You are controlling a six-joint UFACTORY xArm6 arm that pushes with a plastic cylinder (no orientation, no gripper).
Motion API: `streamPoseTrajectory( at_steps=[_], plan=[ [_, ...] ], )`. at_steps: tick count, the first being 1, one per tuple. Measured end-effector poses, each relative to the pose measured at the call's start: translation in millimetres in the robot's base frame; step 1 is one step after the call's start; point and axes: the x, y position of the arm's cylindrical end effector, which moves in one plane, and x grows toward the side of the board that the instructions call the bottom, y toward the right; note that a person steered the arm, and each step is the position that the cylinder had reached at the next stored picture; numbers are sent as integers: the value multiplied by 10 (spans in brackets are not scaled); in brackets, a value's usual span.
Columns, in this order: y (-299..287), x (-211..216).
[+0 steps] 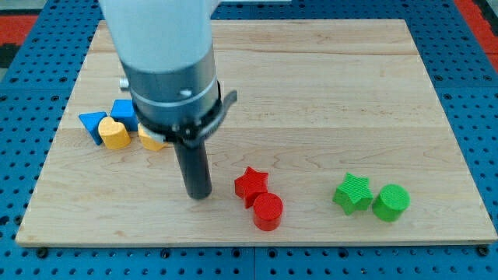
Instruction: Slightly move the red star to the right
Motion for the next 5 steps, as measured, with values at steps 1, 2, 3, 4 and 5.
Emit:
streamPoseTrajectory(
  at_steps=[1,2,3,4,5],
  plan=[
    [5,-143],
    [859,-424],
    [1736,-496],
    [2218,-541],
    [3049,-643]
  ],
)
